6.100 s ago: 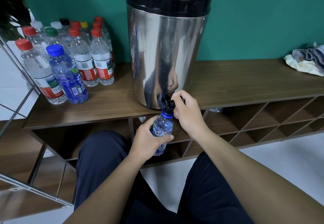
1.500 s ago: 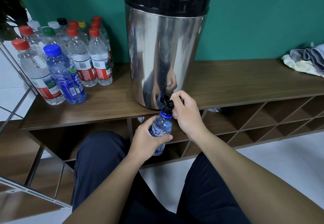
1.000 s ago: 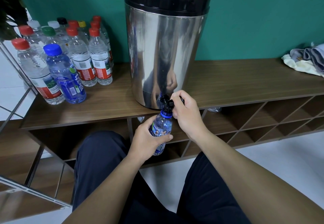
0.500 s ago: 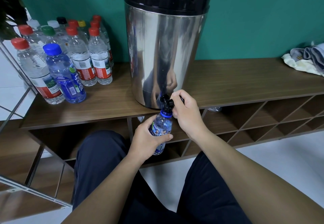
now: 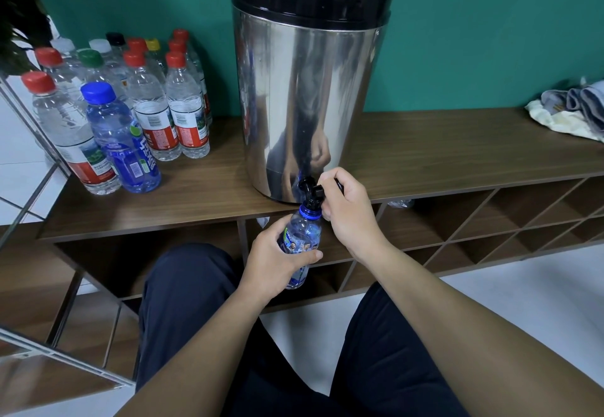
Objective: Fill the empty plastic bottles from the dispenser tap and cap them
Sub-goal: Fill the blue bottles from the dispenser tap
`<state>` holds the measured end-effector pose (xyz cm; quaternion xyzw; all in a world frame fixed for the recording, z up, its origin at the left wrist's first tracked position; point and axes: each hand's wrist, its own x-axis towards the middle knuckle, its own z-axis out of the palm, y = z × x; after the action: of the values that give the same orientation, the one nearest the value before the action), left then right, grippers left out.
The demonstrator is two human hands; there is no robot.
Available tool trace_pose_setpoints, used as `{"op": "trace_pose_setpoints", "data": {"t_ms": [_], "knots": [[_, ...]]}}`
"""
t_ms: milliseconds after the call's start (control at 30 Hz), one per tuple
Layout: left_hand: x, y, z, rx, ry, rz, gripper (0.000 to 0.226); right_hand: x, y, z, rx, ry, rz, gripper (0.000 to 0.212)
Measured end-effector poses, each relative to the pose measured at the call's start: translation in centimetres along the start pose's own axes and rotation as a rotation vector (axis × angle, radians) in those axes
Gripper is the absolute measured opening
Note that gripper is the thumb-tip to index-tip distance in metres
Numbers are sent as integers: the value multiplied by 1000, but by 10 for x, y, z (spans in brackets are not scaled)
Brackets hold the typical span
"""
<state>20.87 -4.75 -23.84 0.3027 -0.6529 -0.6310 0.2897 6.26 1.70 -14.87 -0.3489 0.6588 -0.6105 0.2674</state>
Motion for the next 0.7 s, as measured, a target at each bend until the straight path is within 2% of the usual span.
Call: {"op": "trace_pose_setpoints", "data": {"t_ms": [700], "knots": [[3, -6, 0, 39, 11, -17, 77, 1, 2, 0, 4, 4, 1, 28]]}}
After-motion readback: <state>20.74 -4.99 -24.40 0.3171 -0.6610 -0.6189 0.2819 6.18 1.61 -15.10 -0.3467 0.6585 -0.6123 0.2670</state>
